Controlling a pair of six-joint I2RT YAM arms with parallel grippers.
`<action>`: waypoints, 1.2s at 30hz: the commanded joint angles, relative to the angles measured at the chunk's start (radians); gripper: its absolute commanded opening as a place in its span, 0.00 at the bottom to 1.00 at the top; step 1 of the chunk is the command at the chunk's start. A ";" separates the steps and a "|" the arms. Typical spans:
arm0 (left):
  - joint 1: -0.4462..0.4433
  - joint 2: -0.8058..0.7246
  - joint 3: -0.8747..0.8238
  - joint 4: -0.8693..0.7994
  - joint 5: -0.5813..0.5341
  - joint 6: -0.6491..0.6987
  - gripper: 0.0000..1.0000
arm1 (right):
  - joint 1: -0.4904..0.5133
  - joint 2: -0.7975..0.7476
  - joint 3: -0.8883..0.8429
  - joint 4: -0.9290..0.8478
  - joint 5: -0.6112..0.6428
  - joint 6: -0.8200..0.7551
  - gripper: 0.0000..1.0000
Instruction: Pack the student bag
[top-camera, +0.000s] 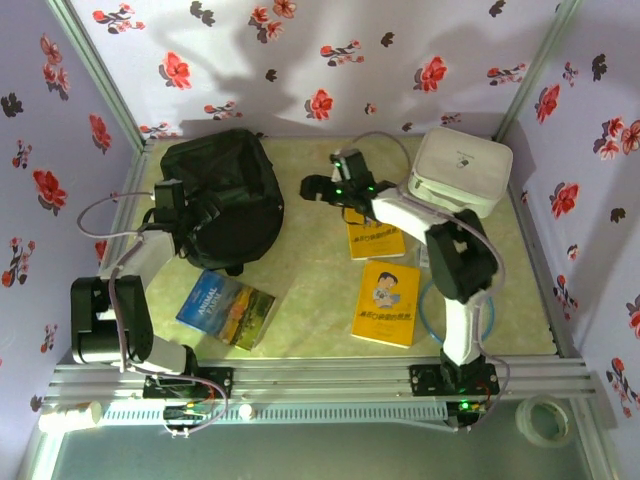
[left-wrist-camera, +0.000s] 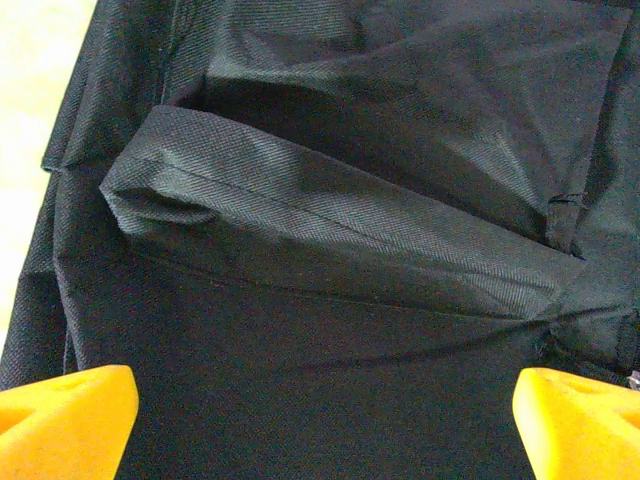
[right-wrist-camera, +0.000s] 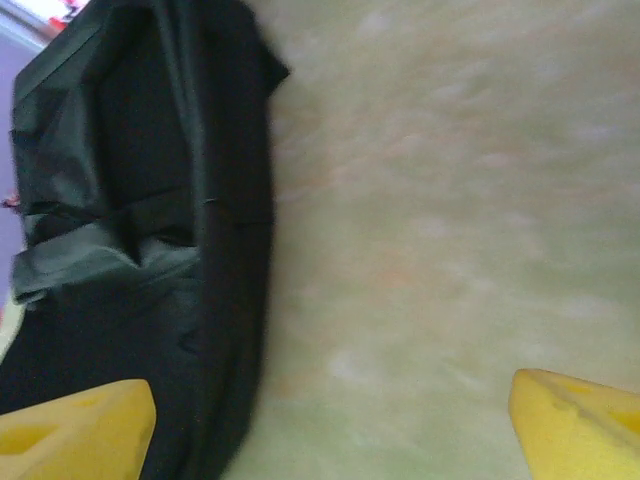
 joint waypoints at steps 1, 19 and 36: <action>0.000 -0.034 0.002 -0.077 -0.040 -0.050 0.97 | 0.029 0.119 0.145 -0.053 -0.110 0.073 0.89; -0.018 0.108 -0.011 0.003 0.086 -0.029 0.92 | 0.069 0.445 0.486 -0.197 -0.041 0.137 0.41; -0.227 0.263 0.179 -0.078 0.103 0.010 0.87 | -0.011 -0.025 -0.231 -0.051 0.139 0.145 0.36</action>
